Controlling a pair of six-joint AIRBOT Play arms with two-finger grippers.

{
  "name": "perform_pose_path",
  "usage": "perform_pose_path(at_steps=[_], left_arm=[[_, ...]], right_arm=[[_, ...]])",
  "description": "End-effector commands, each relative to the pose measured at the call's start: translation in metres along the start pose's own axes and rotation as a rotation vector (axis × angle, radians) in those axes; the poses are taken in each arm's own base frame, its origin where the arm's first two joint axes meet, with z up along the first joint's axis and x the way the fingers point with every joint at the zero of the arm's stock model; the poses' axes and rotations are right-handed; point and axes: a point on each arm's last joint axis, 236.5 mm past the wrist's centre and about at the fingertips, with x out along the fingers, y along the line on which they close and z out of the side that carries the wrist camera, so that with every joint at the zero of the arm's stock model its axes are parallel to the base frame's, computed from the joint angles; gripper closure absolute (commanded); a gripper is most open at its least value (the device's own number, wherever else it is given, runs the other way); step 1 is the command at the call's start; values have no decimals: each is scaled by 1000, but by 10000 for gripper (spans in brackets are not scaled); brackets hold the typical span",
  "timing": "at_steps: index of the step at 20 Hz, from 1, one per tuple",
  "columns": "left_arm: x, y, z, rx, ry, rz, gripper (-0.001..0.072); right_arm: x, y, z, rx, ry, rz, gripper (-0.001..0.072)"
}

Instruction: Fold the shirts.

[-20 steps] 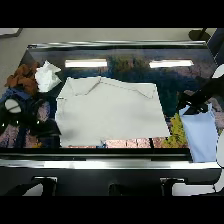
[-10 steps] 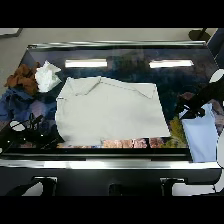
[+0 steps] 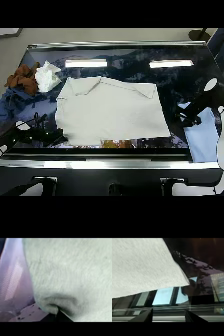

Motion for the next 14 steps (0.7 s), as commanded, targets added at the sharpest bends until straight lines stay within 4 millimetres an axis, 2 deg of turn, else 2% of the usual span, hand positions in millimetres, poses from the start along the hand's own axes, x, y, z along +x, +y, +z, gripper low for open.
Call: perform_pose_path(at_steps=[1, 2, 4, 6, 9, 14], left_arm=[[-4, -4, 3, 26, -24, -7, 677], [-7, -6, 3, 41, -31, -9, 678], [-11, -9, 2, 70, -42, -13, 683], [-16, -12, 3, 81, -59, -16, 684], [-22, -15, 4, 93, -80, -20, 683], [-26, -18, 5, 101, -96, -25, 683]], right_arm=[[41, 1, -12, -9, 34, 52, 183], [52, -4, -12, 2, 32, 42, 160], [68, -3, -9, 19, 12, 62, 162], [76, -7, -1, 6, -25, 51, 163], [75, -12, 17, 3, -101, 32, 164], [76, -13, 22, 4, -119, 28, 165]])
